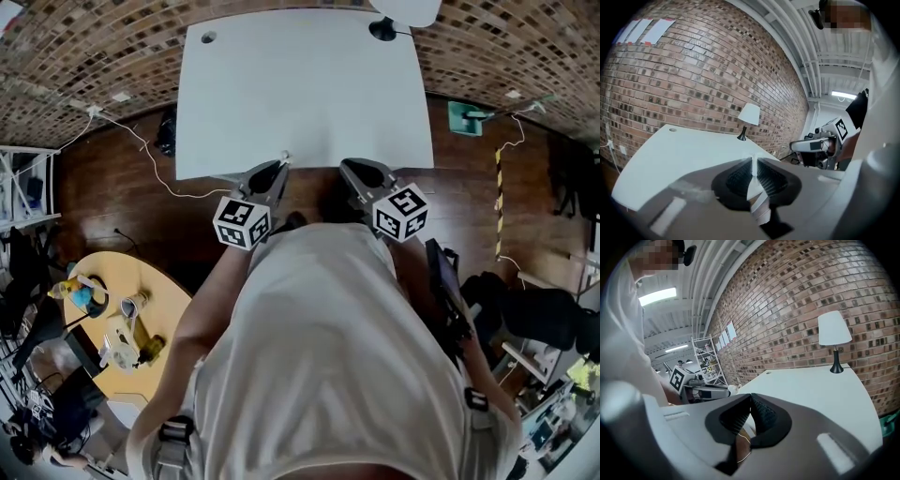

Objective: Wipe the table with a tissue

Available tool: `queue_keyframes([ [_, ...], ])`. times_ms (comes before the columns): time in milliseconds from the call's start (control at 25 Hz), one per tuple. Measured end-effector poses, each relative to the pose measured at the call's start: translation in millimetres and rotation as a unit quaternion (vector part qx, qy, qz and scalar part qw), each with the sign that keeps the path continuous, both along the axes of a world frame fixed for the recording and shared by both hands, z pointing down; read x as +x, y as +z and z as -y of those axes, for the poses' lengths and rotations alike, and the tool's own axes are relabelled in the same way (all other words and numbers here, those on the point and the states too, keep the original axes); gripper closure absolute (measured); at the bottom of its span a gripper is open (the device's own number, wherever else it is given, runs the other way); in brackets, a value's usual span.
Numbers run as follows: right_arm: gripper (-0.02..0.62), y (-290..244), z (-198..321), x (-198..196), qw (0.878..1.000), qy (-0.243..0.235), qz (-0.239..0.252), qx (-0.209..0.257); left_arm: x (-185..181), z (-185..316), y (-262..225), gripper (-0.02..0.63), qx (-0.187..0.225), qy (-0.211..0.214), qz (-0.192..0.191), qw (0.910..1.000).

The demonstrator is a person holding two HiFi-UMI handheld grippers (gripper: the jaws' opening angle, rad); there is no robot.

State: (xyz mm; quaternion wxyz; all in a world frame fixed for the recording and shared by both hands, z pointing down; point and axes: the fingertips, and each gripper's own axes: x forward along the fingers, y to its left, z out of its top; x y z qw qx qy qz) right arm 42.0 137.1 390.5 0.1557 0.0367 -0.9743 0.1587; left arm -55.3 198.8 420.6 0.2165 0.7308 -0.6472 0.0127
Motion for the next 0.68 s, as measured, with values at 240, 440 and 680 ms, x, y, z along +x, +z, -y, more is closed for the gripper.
queue_keyframes([
  [240, 0.588, 6, 18, 4, 0.999, 0.031, 0.000, 0.015, 15, -2, 5, 0.568, -0.007, 0.020, 0.010, 0.9997],
  [440, 0.588, -5, -7, 9, 0.999, 0.025, 0.004, 0.020, 17, -23, 3, 0.568, -0.010, 0.007, 0.006, 0.9999],
  [680, 0.588, 9, -22, 35, 0.999, 0.047, -0.018, 0.008, 30, -39, 8, 0.568, -0.014, 0.010, -0.003, 0.9998],
])
